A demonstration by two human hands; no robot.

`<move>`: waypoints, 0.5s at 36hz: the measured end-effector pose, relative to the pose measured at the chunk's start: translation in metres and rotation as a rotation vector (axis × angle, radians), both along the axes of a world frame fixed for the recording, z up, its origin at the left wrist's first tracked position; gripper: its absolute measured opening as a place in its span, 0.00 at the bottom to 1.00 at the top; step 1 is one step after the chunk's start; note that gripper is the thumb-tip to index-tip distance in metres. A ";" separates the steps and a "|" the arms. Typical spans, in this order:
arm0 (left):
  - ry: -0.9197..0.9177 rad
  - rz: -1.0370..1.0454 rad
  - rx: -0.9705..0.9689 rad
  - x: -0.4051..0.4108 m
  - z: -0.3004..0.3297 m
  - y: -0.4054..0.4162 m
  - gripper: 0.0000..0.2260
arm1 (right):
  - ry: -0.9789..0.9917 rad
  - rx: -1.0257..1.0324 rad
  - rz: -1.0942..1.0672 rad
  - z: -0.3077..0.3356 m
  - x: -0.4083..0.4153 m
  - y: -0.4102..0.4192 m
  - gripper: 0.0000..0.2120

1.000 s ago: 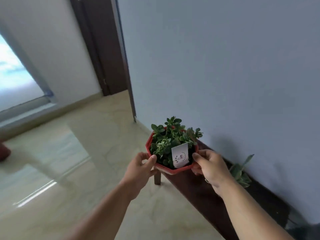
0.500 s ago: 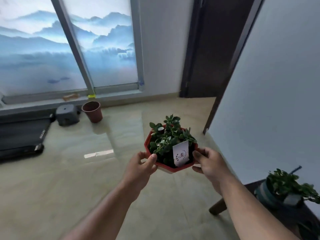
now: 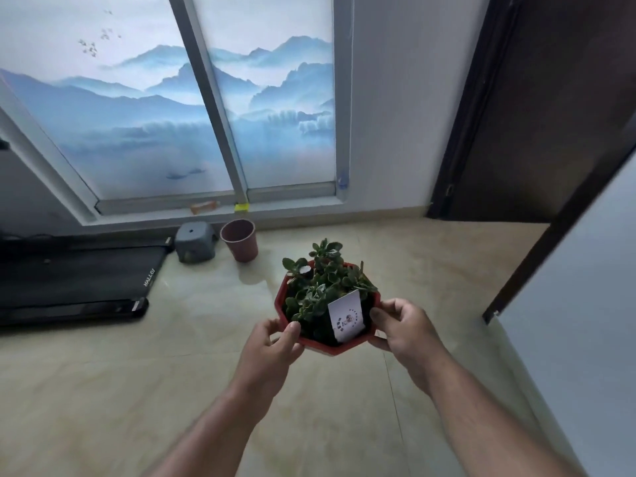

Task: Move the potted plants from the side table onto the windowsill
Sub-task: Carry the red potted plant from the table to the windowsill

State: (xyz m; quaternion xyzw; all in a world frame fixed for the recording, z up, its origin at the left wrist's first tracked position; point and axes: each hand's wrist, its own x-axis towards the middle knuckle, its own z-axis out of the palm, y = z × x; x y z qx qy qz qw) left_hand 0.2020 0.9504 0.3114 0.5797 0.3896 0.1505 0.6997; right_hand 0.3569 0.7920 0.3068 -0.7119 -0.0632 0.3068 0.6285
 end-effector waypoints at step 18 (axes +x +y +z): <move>-0.040 0.114 -0.100 0.149 -0.016 0.245 0.09 | 0.038 -0.001 0.087 -0.012 0.162 0.263 0.04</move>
